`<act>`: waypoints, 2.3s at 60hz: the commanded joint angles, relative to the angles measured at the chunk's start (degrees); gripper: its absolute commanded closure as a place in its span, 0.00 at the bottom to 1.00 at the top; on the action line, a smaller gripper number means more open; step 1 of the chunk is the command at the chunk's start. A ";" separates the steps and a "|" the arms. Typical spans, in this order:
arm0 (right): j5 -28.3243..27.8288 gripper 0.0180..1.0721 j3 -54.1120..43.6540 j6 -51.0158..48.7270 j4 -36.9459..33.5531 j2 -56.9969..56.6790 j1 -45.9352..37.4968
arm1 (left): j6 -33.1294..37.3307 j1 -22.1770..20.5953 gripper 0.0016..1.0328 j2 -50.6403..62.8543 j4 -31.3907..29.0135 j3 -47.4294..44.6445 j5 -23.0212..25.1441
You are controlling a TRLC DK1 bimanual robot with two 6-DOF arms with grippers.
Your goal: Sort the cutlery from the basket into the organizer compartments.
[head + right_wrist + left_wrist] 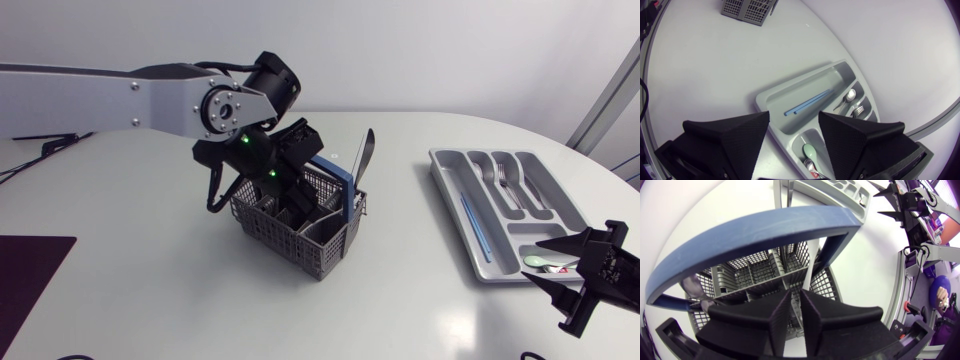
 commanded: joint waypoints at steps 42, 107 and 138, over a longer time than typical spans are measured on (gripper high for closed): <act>0.36 0.32 -2.17 0.44 0.40 -0.15 0.93 | 12.89 -4.52 0.33 -3.92 4.05 -6.65 -6.31; -0.60 0.32 -1.02 7.03 -9.01 -8.06 11.65 | 17.29 -4.70 0.43 -3.22 16.18 -12.45 -5.87; -11.85 0.32 9.70 14.23 -27.11 -0.94 28.17 | 17.99 -5.31 0.47 -3.57 16.27 -13.86 -5.78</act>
